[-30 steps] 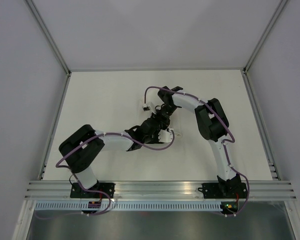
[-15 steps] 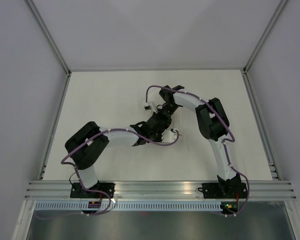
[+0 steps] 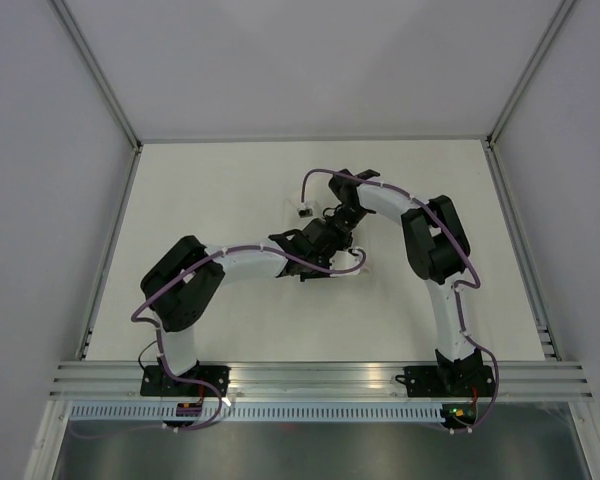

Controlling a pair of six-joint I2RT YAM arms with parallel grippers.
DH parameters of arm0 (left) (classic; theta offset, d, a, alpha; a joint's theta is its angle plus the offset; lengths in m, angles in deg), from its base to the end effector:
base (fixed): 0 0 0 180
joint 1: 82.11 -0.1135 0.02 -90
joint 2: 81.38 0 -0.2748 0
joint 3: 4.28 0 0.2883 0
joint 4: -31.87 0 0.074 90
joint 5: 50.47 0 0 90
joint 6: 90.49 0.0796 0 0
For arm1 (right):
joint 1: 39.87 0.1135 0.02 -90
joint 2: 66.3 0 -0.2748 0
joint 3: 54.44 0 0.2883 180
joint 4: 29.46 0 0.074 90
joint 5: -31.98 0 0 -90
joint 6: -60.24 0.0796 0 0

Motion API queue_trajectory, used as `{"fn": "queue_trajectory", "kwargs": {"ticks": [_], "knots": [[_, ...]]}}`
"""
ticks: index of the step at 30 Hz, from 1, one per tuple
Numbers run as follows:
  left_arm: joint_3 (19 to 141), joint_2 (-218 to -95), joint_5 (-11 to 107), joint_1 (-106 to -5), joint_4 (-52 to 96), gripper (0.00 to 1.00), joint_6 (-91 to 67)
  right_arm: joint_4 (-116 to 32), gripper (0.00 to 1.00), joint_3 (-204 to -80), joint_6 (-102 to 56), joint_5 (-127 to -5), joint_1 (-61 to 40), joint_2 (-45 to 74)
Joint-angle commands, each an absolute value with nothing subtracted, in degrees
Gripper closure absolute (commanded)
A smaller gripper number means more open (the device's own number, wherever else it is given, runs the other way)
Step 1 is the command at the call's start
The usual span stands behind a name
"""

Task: Fold the napkin, place the utensils inside, and roll it up
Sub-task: Roll the napkin with the utensil

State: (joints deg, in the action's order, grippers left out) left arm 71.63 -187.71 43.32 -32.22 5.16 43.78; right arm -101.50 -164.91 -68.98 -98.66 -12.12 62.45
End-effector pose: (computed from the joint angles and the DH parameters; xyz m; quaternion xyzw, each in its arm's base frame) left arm 0.2725 -0.3316 0.1024 0.7084 0.6459 -0.0455 0.2809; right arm 0.3874 0.2624 0.1030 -0.5166 0.7827 0.3458 0.0321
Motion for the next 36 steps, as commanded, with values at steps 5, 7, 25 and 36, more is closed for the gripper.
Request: {"fn": "queue_trajectory", "kwargs": {"ticks": [5,7,25,36], "knots": [[73.30,-190.90,51.74,-31.75,-2.11,0.98,39.24,-96.94,0.42,-161.64,-66.50,-94.23,-15.52,59.56],[74.44,-191.25,52.71,-31.75,-3.69,0.98,38.97,-96.15,0.41,-160.85,-65.36,-95.72,-16.92,58.16],[90.16,-199.77,63.16,-34.12,-20.21,0.98,30.98,-92.46,0.37,-159.89,-61.49,-110.75,-32.74,49.20],[102.47,-209.87,76.17,-38.60,-31.82,0.98,25.18,-73.04,0.36,-132.07,-67.80,-110.85,-38.73,26.99]]}}
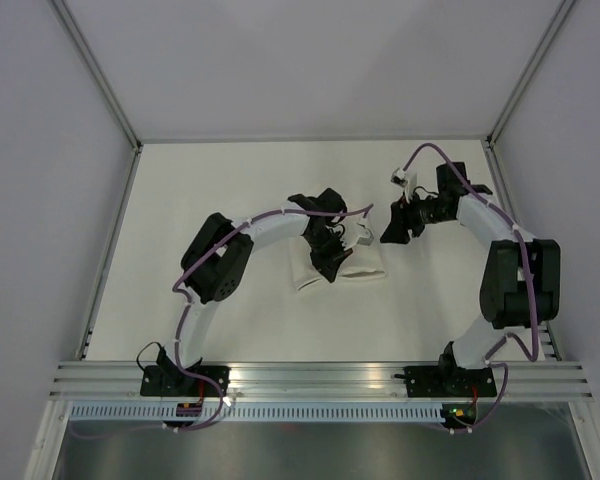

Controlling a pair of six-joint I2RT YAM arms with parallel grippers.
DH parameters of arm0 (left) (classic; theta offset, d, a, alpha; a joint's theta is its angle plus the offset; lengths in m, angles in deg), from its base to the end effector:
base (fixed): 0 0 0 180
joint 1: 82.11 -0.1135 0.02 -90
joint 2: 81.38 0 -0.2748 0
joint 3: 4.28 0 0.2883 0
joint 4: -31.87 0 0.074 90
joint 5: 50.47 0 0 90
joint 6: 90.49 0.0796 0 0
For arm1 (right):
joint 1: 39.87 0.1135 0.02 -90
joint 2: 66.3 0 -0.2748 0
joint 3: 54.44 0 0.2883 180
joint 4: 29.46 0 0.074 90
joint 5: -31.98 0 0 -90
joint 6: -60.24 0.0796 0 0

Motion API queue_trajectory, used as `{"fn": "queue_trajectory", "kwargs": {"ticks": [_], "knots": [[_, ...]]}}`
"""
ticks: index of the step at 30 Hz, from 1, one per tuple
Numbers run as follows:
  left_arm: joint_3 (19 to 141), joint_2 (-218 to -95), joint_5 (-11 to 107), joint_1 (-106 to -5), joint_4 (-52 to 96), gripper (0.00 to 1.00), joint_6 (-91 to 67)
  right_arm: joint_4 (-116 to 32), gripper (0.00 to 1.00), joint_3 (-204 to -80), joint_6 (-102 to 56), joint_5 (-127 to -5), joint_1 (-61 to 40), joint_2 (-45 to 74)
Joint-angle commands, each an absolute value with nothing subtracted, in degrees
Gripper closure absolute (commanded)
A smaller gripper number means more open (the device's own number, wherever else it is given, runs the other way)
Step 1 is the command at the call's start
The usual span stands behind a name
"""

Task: Fold the napkin, place the utensils inside, and roll it up
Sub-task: Roll the napkin with the utensil

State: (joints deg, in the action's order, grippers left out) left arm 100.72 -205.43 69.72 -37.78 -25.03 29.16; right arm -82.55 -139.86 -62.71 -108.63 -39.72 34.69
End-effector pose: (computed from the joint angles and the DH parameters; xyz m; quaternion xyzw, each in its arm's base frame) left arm 0.3161 -0.3648 0.1086 0.6020 0.7462 -0.2714 0.0841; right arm 0.3953 0.0626 0.1899 -0.3289 0.8291 0.3557 0.2792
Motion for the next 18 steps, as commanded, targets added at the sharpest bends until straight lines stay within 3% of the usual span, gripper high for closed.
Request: {"fn": "queue_trajectory", "kwargs": {"ticks": [1,9,13,18], "knots": [[103.17,-211.36,77.83,-39.04,-33.13,0.98,24.83,-71.81,0.36,-129.93,-69.04,-110.32,-38.12,25.04],[107.92,-215.68,82.42,-41.77,-36.57,0.98,23.86,-56.34,0.33,-107.35,-74.32,-98.66,-26.53,5.36],[109.07,-217.00,85.14,-42.82,-37.54,0.98,23.94,-49.66,0.32,-102.40,-74.93,-90.47,-16.08,2.96],[109.60,-218.75,85.67,-43.35,-38.06,0.98,24.21,-46.40,0.32,-102.49,-76.42,-85.89,-10.25,6.55]]}}
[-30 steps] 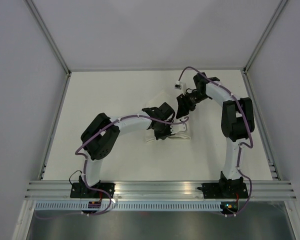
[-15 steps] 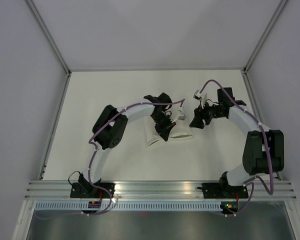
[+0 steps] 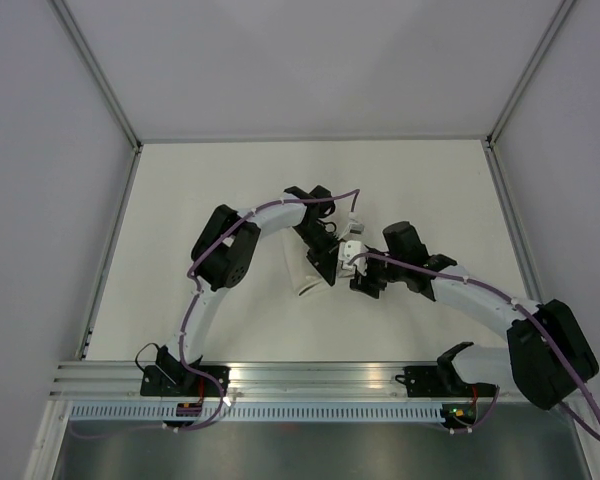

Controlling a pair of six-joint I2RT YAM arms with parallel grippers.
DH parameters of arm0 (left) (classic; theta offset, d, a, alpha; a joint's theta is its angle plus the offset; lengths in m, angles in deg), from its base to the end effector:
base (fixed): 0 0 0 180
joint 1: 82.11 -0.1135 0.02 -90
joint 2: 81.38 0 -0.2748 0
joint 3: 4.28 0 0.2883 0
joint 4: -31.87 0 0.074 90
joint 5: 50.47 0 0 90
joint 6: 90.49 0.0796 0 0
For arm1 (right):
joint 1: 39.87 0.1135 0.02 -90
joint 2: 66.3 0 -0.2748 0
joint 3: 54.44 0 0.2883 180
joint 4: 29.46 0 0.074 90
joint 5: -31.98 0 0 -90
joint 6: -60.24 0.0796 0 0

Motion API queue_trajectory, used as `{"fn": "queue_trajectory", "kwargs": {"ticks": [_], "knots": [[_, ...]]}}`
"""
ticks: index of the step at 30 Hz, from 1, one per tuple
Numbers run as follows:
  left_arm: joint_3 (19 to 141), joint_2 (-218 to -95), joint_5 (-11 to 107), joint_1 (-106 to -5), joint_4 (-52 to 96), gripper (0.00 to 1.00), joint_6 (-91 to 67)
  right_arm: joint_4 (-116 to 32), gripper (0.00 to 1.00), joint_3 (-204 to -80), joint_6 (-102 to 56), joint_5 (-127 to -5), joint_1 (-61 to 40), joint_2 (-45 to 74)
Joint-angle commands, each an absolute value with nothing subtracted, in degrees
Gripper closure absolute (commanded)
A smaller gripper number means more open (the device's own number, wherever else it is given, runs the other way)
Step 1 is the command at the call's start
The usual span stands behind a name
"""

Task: Fold the napkin, place the utensils inside, and roll it up
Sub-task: Roll the napkin with the utensil

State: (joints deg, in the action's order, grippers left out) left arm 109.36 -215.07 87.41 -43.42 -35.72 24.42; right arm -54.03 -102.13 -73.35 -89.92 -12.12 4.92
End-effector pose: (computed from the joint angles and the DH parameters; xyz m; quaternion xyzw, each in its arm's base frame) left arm 0.3424 -0.3498 0.0861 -0.4886 -0.7722 0.4050 0.0300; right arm 0.2374 0.1724 0.1532 -0.6034 0.6722 0.2068 0.3759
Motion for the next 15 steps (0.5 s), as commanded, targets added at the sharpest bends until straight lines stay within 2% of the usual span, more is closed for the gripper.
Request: {"fn": "queue_trajectory", "kwargs": {"ticks": [1,15], "knots": [[109.68,-219.02,85.85,-43.27,-38.15,0.98,24.12,-46.31,0.33,-102.66,-76.78,-84.49,-8.94,7.08],[111.00,-220.52,87.08,-43.44,-39.21,0.98,25.17,-41.92,0.34,-103.98,-79.95,-77.72,-1.73,17.37]]}}
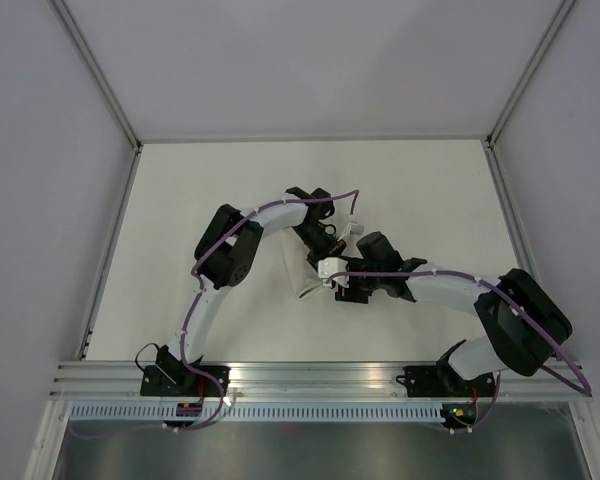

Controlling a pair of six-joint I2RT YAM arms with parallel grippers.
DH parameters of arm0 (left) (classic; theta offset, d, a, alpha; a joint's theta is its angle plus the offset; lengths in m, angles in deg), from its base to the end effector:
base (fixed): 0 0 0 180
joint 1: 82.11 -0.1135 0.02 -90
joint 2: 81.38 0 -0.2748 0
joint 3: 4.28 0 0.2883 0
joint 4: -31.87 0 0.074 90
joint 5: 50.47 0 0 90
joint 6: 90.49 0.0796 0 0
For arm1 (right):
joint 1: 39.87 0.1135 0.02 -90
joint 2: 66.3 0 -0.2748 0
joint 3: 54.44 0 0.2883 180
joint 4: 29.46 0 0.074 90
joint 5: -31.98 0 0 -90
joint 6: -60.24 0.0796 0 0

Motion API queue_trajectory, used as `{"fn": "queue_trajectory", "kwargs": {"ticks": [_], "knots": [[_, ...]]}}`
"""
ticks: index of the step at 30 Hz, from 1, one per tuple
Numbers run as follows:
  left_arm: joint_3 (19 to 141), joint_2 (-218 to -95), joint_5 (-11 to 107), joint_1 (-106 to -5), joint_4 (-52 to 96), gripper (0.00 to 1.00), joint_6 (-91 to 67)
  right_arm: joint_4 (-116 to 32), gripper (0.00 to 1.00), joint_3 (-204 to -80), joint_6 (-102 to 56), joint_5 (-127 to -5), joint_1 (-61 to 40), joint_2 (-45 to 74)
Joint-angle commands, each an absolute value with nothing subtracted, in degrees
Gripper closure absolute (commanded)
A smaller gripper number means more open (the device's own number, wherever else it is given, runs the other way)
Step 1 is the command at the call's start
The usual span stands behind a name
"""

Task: Fold the napkin, place the utensils inside, and roll it up
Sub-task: Roll the napkin with the utensil

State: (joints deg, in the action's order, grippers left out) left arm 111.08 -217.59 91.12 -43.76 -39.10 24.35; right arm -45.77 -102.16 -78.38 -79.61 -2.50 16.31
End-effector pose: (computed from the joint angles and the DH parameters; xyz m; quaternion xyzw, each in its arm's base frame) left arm 0.3408 -0.3491 0.0777 -0.4658 -0.7704 0.4304 0.0654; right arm 0.2317 0.2138 0.1058 -0.6773 0.6353 0.1438 0.3420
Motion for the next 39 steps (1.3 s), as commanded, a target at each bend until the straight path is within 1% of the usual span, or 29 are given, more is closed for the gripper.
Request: {"fn": "queue_trajectory", "kwargs": {"ticks": [1,6,12,18,22,24,27,28,30,32,33,34,35,36,39], "knots": [[111.00,-220.52,87.17,-43.44,-39.21,0.98,25.26,-40.17,0.34,-103.98,-80.03,-77.45,-1.55,17.63],[111.00,-220.60,87.25,-43.35,-39.38,0.98,25.52,-38.93,0.36,-103.54,-80.39,-76.04,-0.49,16.67],[110.74,-220.52,87.43,-43.70,-39.47,0.98,25.70,-41.30,0.35,-104.59,-81.44,-77.53,0.47,14.47],[110.39,-220.34,87.17,-43.88,-39.38,0.98,25.70,-42.79,0.35,-106.00,-83.72,-77.62,0.74,18.95],[110.30,-220.17,87.17,-43.79,-39.47,0.98,25.70,-43.41,0.41,-106.97,-84.43,-76.83,0.74,21.76],[110.30,-220.16,87.34,-43.88,-39.47,0.98,25.79,-42.80,0.41,-106.79,-84.69,-76.39,0.74,22.03],[110.30,-220.08,87.43,-43.79,-39.47,0.98,25.79,-44.02,0.46,-107.93,-84.43,-76.65,0.74,22.91],[110.30,-219.99,87.43,-43.79,-39.47,0.98,25.70,-44.55,0.52,-108.63,-84.26,-76.92,0.83,23.43],[110.30,-219.90,87.78,-43.79,-39.38,0.98,25.61,-47.08,0.58,-109.43,-84.25,-77.53,0.65,23.87],[110.91,-219.73,87.87,-43.79,-39.38,0.98,24.92,-49.28,0.61,-110.56,-84.60,-77.97,0.56,24.40],[111.18,-219.55,87.78,-43.88,-39.38,0.98,24.56,-52.08,0.66,-111.18,-84.69,-78.67,0.56,25.10],[111.44,-219.55,87.87,-44.05,-39.21,0.98,24.30,-53.68,0.68,-111.88,-84.69,-79.11,0.48,25.54],[111.88,-218.94,88.65,-44.23,-38.86,0.95,23.86,-55.26,0.70,-113.46,-84.87,-79.64,0.04,25.98],[112.06,-218.67,89.36,-44.41,-38.60,0.93,23.42,-58.41,0.75,-115.13,-85.04,-80.77,-0.23,27.03],[113.28,-217.88,91.03,-44.76,-37.81,0.87,20.52,-64.12,0.78,-117.77,-85.31,-83.06,-2.07,29.31]]}}
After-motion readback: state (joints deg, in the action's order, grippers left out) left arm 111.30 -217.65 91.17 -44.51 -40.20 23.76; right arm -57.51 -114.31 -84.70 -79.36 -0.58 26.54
